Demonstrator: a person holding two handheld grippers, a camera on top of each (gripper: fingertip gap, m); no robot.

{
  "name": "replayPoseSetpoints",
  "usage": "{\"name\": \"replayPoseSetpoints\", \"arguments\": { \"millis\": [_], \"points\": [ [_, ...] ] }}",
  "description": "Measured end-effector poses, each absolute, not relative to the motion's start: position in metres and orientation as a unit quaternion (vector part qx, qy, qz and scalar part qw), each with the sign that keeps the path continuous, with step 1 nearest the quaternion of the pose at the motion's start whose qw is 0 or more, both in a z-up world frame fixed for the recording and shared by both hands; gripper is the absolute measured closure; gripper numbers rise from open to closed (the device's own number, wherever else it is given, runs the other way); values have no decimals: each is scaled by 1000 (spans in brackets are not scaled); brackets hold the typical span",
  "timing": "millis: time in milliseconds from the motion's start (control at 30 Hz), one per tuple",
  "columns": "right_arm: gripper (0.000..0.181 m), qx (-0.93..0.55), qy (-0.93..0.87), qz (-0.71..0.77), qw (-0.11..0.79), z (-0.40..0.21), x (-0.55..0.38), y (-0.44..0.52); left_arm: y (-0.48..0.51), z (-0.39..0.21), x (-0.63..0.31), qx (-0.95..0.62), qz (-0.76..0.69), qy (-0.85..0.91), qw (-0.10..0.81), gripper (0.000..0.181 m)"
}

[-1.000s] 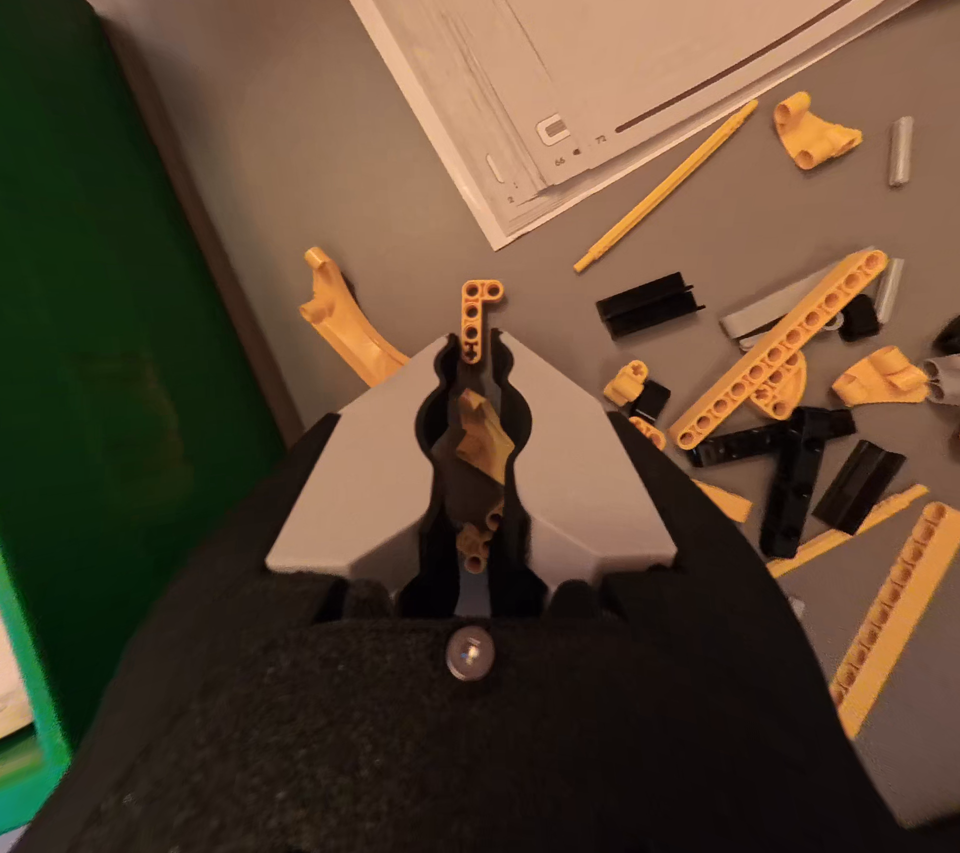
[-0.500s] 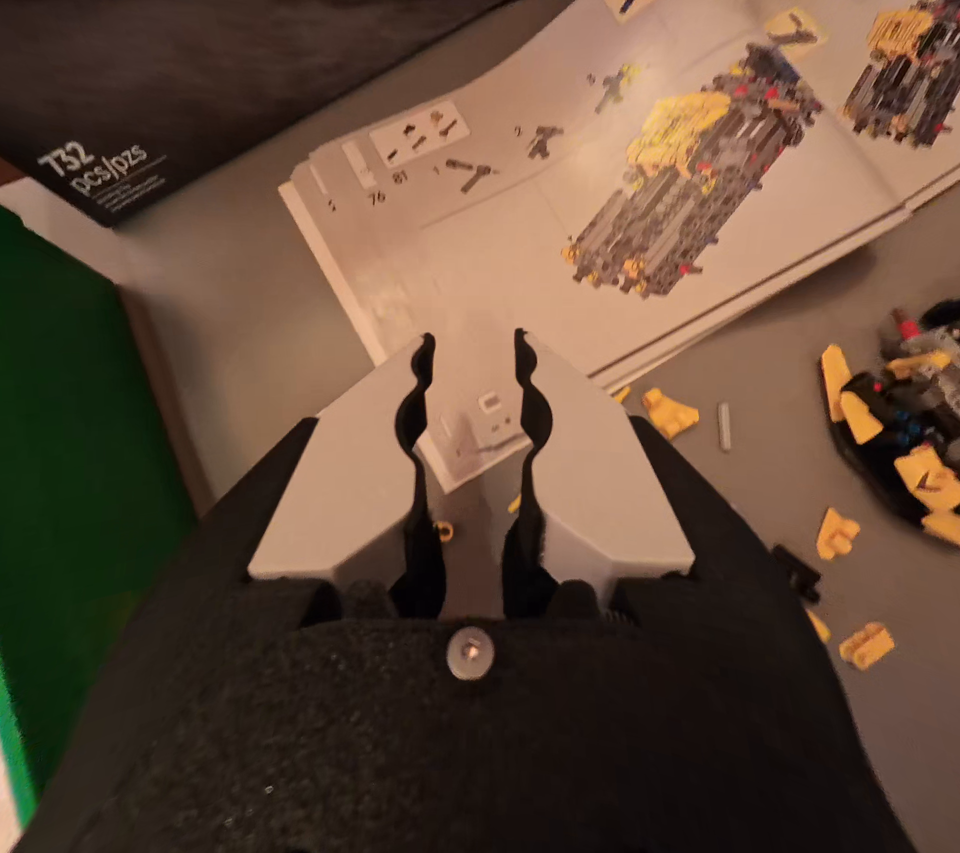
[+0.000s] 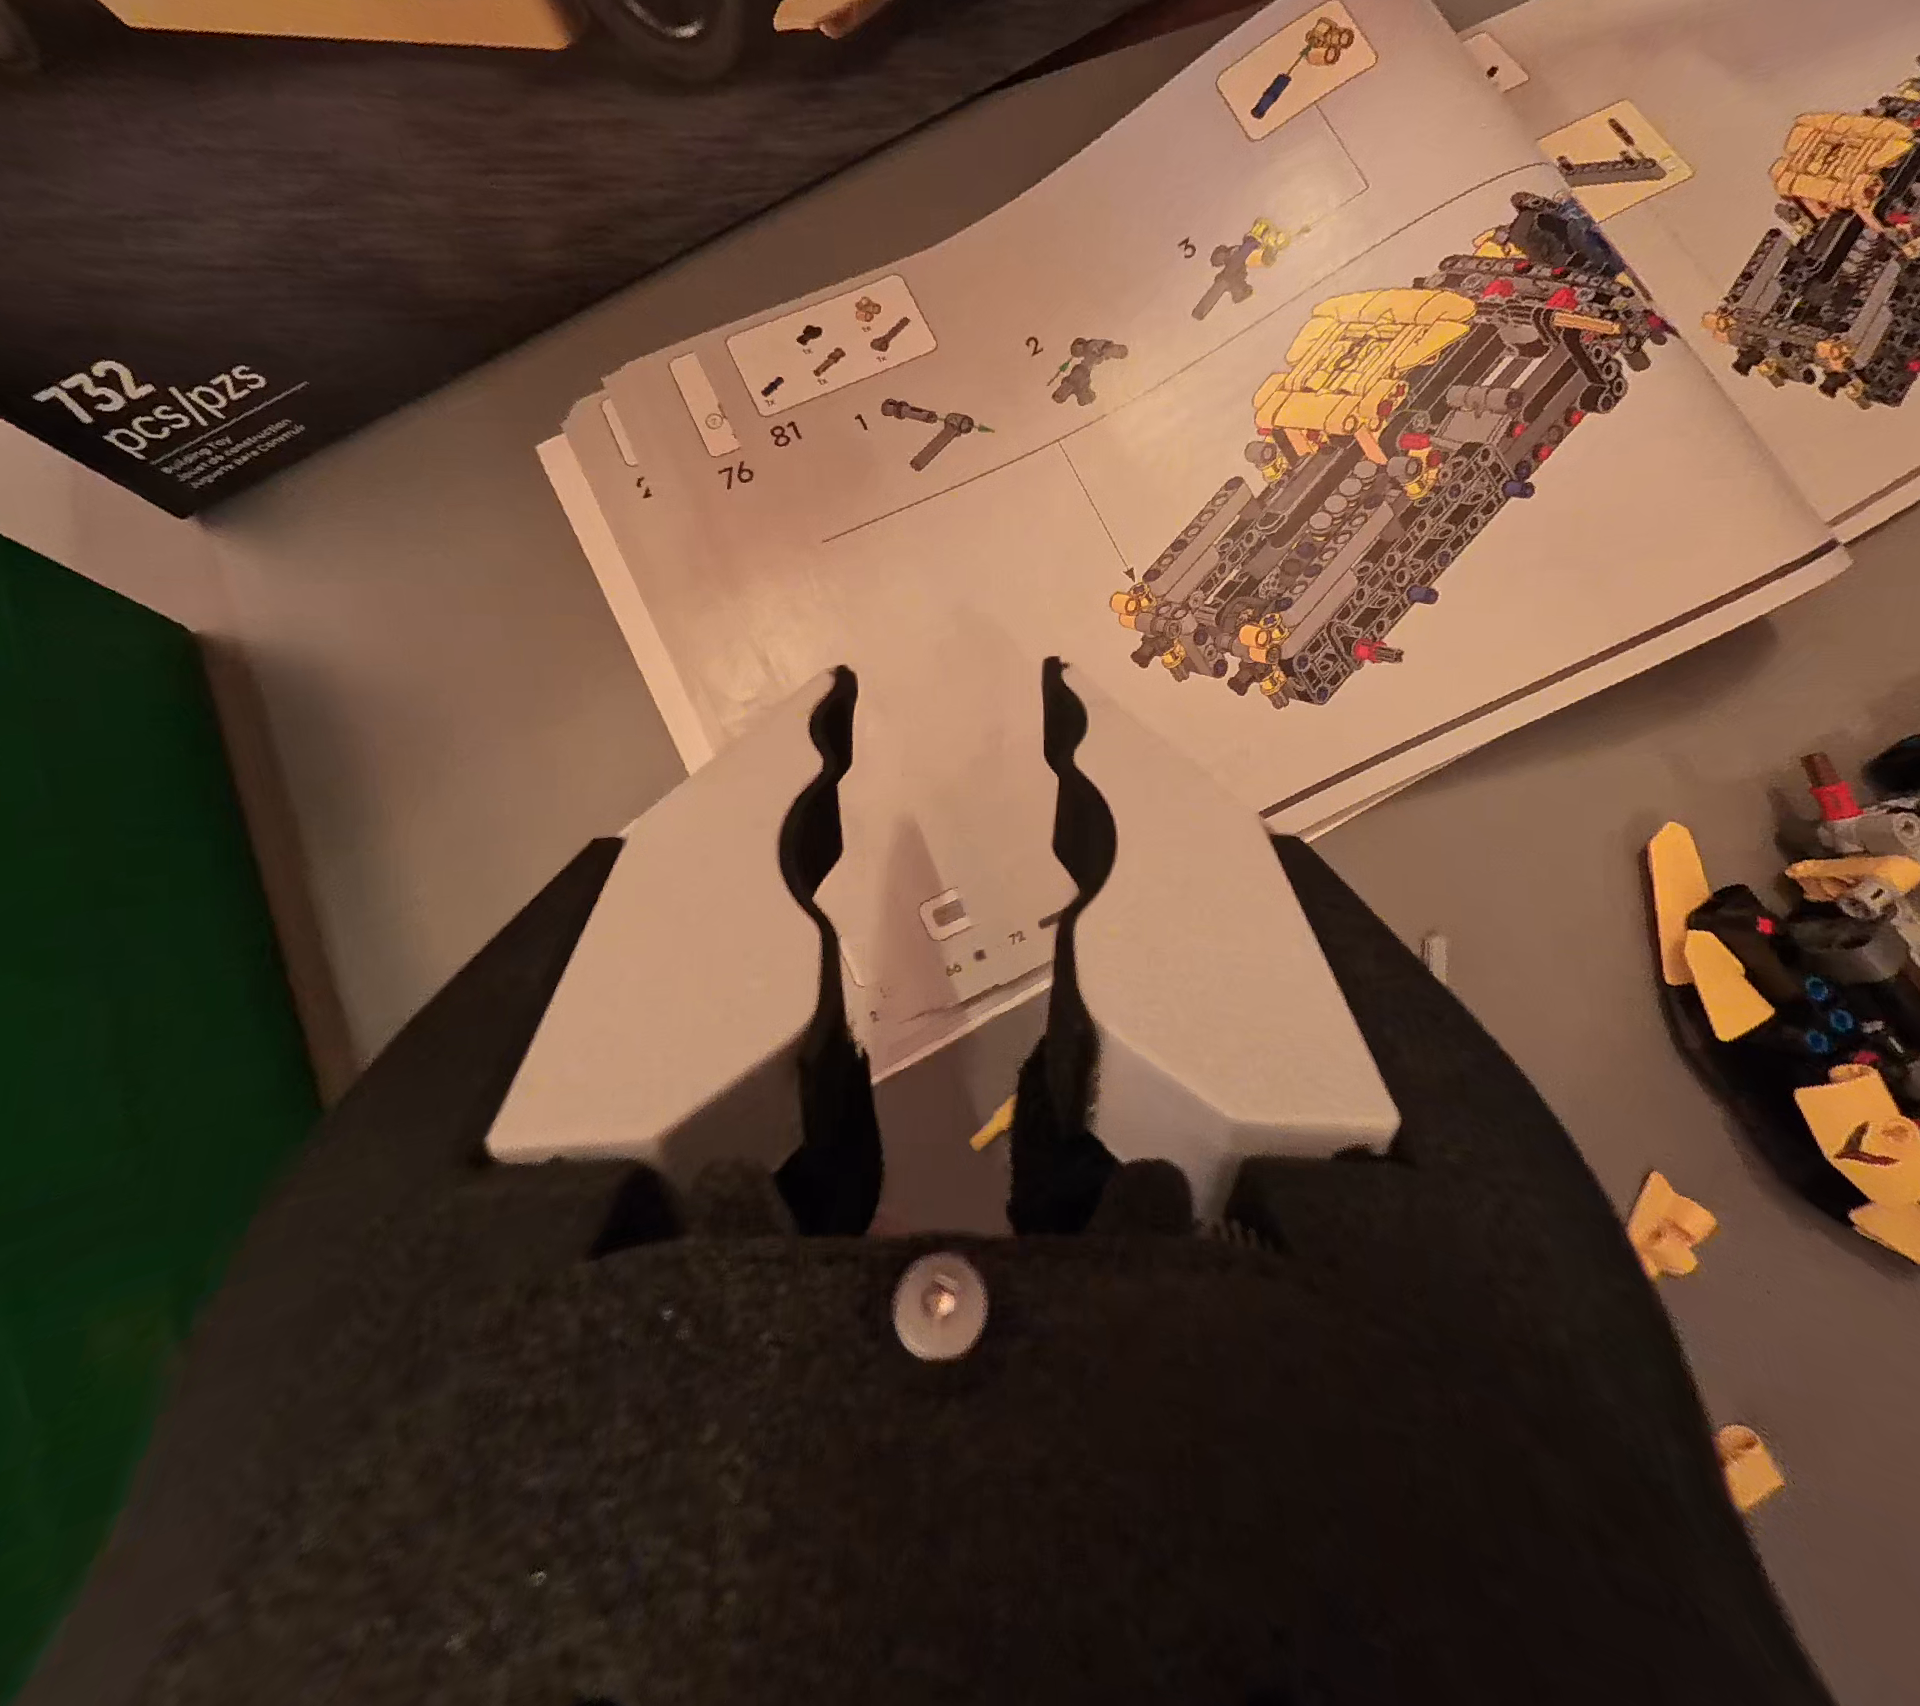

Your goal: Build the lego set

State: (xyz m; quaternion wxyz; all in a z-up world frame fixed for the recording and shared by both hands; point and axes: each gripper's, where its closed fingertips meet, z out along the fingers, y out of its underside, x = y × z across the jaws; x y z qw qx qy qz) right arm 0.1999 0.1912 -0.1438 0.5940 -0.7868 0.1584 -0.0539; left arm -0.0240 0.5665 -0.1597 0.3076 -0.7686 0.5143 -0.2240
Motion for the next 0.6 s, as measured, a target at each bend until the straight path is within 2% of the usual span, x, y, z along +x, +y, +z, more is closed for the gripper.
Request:
{"name": "replayPoseSetpoints", "arguments": {
  "millis": [333, 467, 533, 600],
  "points": [
    [145, -785, 194, -92, 580, -136, 213, 178, 527, -127, 15, -761, -272, 489, 327, 145],
    [143, -797, 242, -128, 539, -137, 239, 147, 519, -119, 29, -760, -248, 505, 324, 145],
    [136, -821, 255, -134, 493, -146, 252, 127, 531, -117, 36, -767, -225, 496, 338, 145],
    [136, -842, 253, -151, 452, -153, 264, 105, 539, -115, 46, -771, -223, 483, 352, 145]
  ]
}}
